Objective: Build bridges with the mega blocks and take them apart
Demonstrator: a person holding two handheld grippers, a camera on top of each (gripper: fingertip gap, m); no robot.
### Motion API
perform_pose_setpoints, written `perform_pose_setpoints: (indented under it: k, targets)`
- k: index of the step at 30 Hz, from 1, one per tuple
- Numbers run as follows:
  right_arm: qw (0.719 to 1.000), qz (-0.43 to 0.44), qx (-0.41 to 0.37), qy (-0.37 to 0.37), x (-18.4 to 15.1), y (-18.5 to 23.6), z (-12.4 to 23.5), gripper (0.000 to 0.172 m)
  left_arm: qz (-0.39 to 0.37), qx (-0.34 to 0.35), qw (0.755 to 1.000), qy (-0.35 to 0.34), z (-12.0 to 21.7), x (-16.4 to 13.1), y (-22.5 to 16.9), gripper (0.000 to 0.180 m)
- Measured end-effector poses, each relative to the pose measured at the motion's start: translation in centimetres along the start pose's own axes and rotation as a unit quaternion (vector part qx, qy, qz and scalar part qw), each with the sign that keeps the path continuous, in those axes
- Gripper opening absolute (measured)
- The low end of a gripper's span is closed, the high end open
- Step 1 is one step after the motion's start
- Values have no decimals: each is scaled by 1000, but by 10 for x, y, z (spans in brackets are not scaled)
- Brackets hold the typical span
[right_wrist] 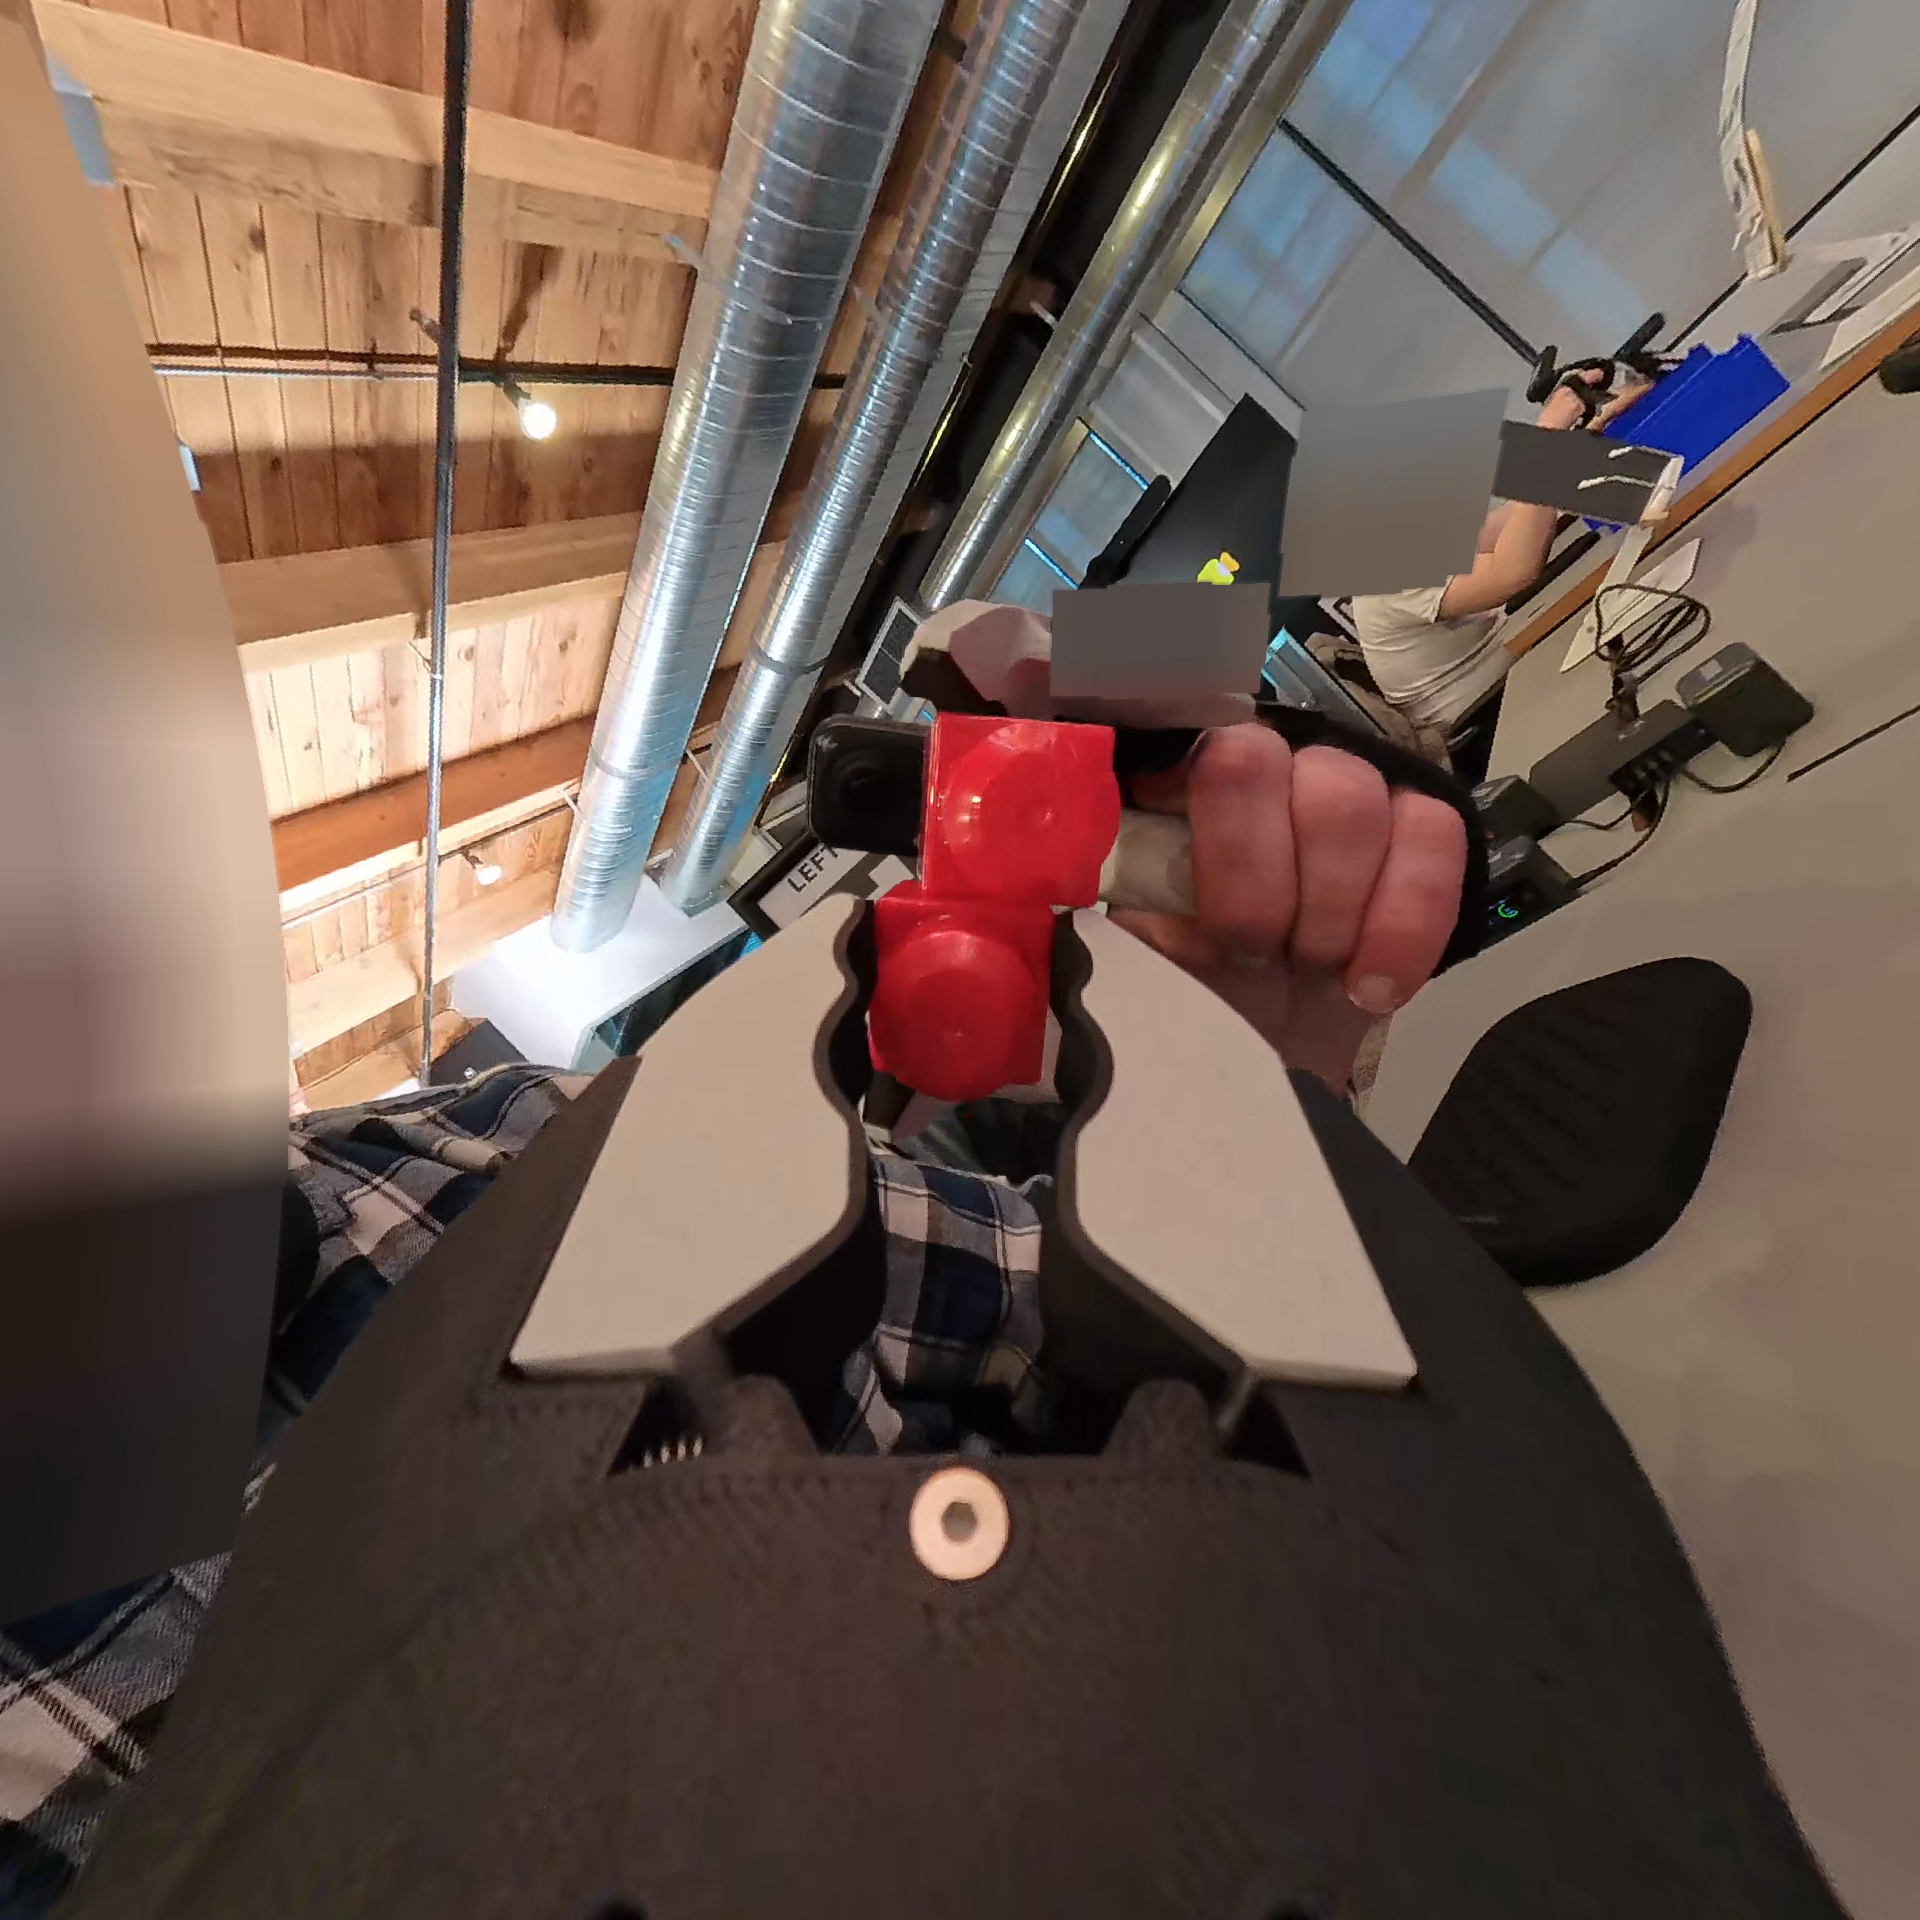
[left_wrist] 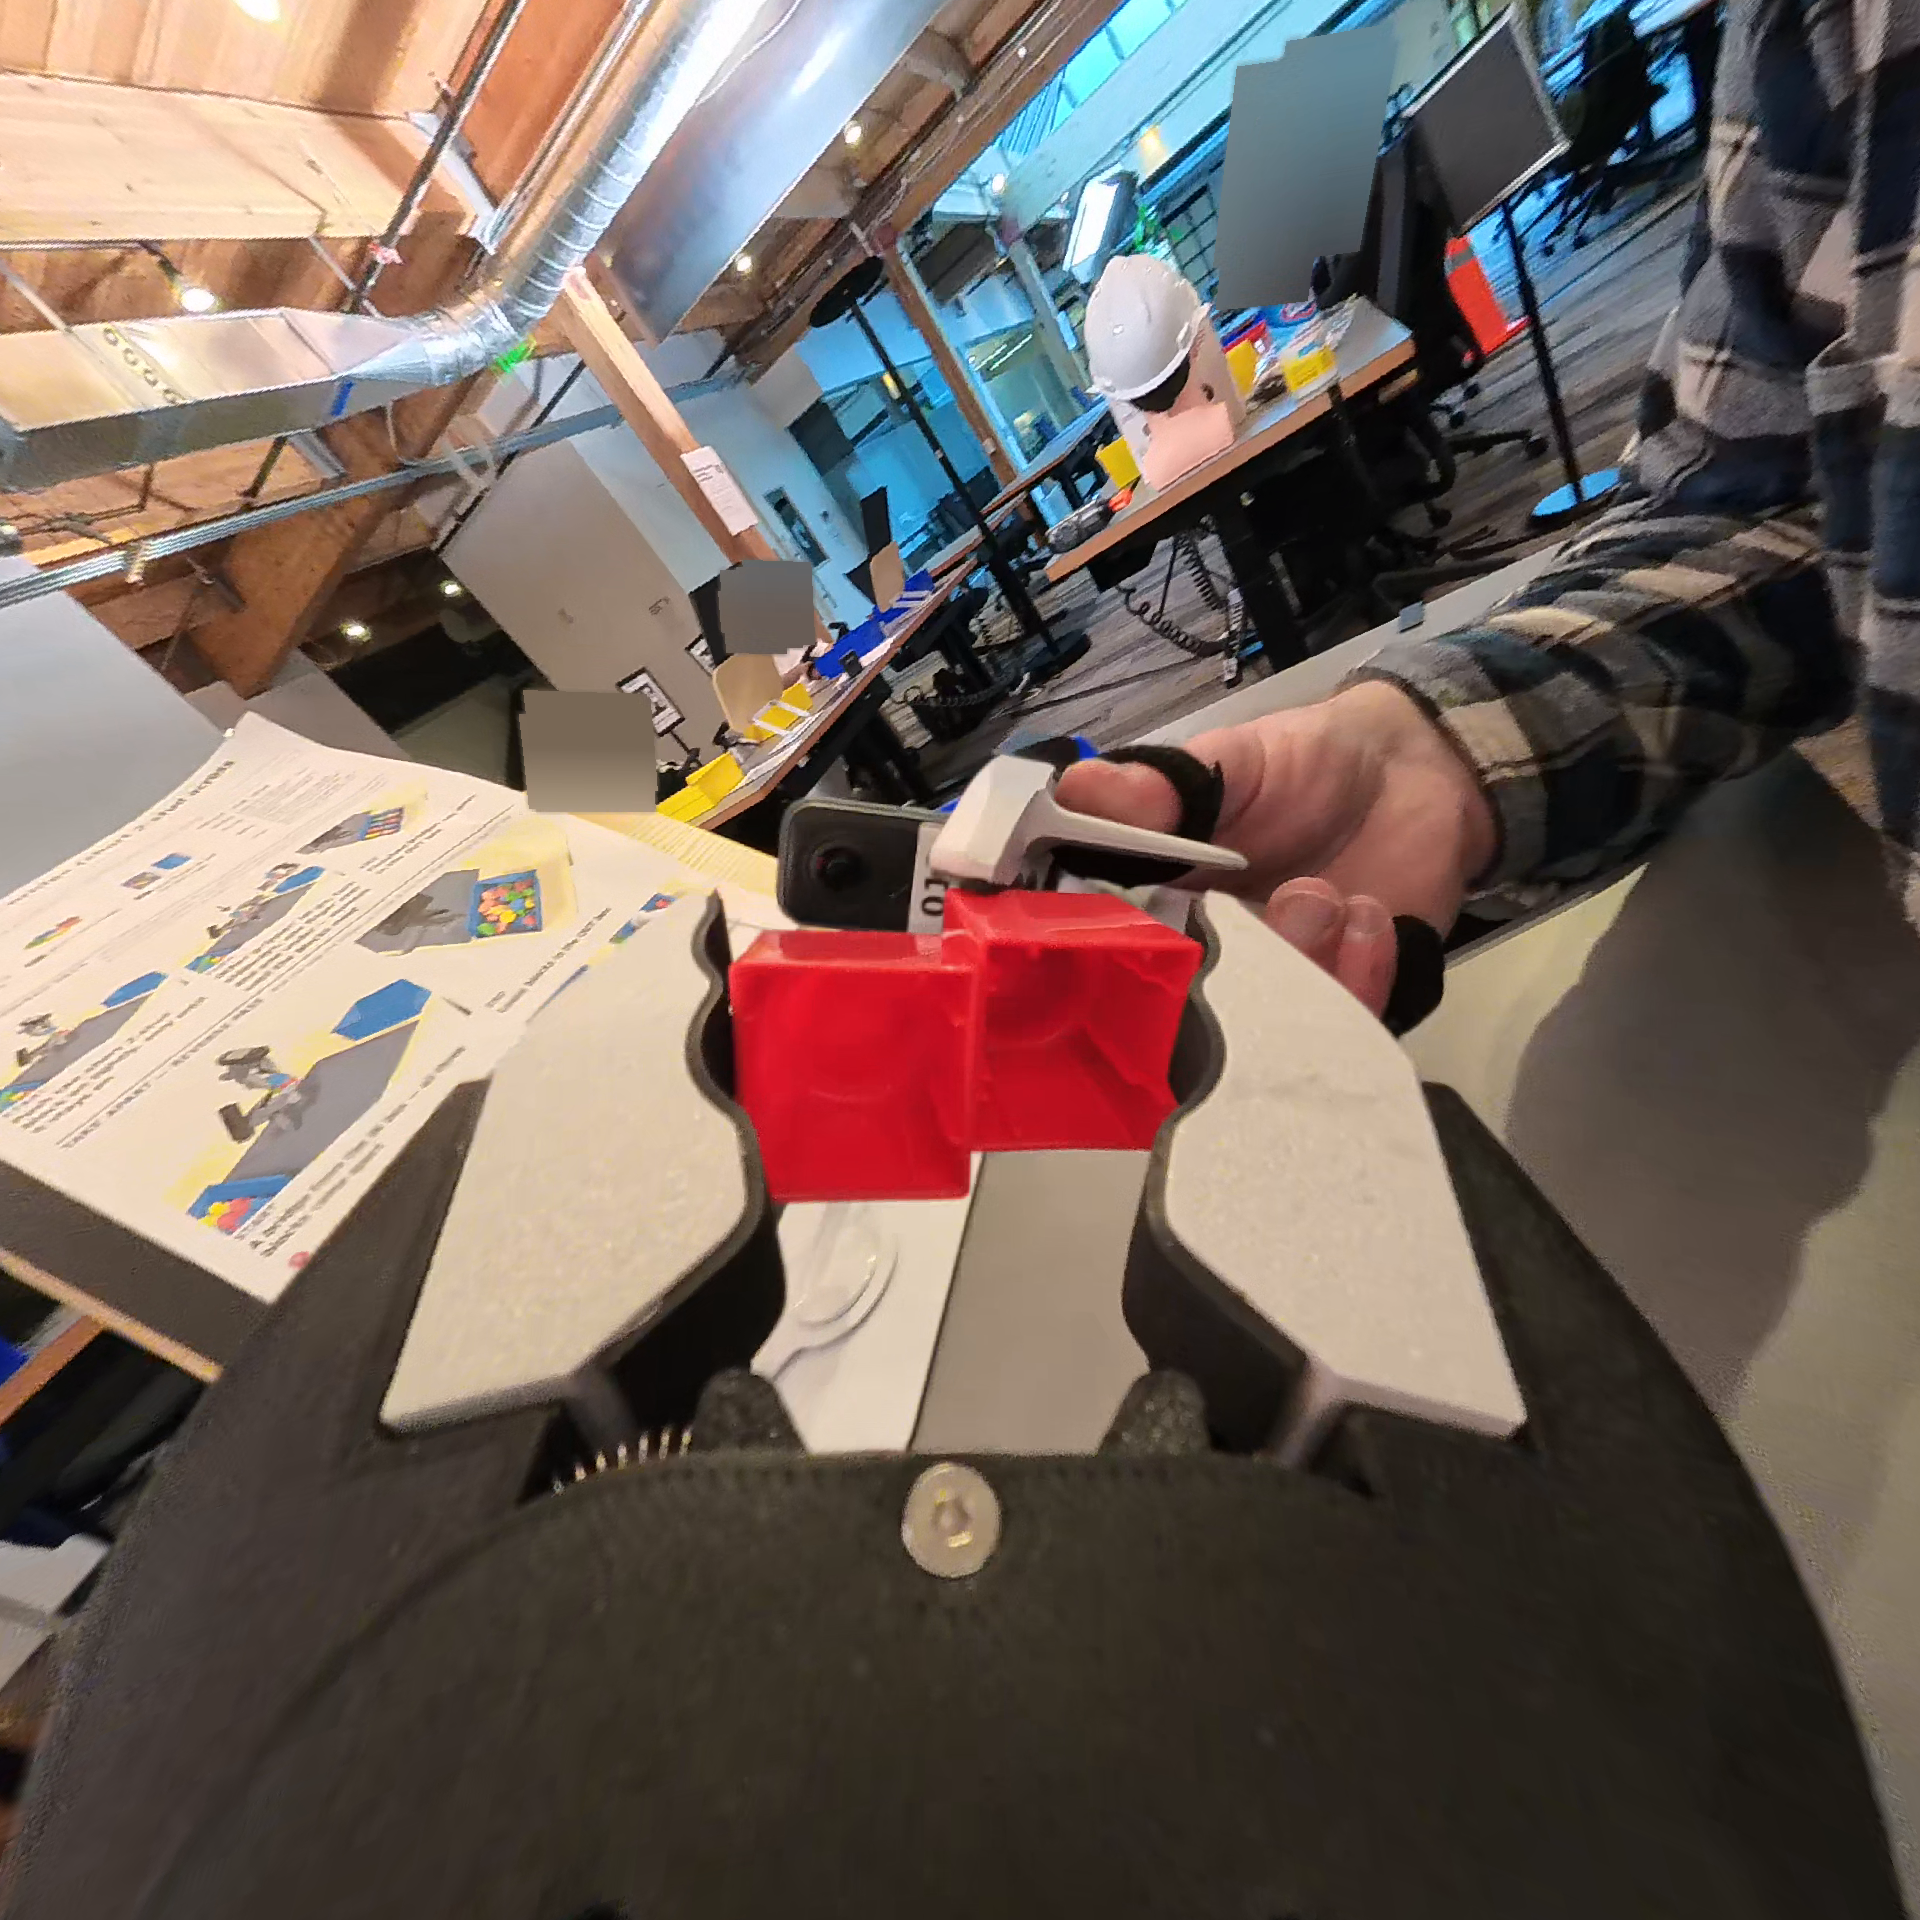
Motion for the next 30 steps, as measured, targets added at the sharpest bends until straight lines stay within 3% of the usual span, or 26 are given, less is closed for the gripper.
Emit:
perform_pose_setpoints:
  k: [5, 8, 13, 17, 19, 24, 27, 30]
  targets:
    - [1000, 4, -13, 7, 3, -7, 8, 33, 3, 32, 999, 4, -4, -11, 1, 79]
    - [1000, -5, -16, 7, 2, -8, 10, 33, 54, 43, 996, -52, -6, -13, 0, 79]
    - [999, 16, -39, 13, 4, -5, 6, 31, 188, 74, 963, -180, 1, -15, 7, 78]
    - [999, 24, -27, -3, 9, -1, 3, 13, 245, 76, 939, -229, 4, -18, 6, 77]
    - [999, 26, -29, -2, 8, -2, 3, 13, 263, 82, 930, -242, 4, -22, 6, 77]
    - [999, 40, -30, -16, 8, -1, 7, 32, 321, 89, 894, -300, 11, -27, 9, 78]
    - [987, 135, -88, 22, 5, -1, 15, 53, 358, 89, 866, -338, 16, -31, 10, 78]
    - [912, 325, -218, 121, 0, -3, 26, 71, 404, 78, 835, -366, 14, -37, 7, 77]
Point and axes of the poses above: each gripper's, where its closed fingertips meet, z back along the fingers, x out of its top, y = z × x across the jaws, the point moved 4 cm from there along z, back along the fingers, and after that the axes turned 1 degree about -x, right-handed, at the moved point
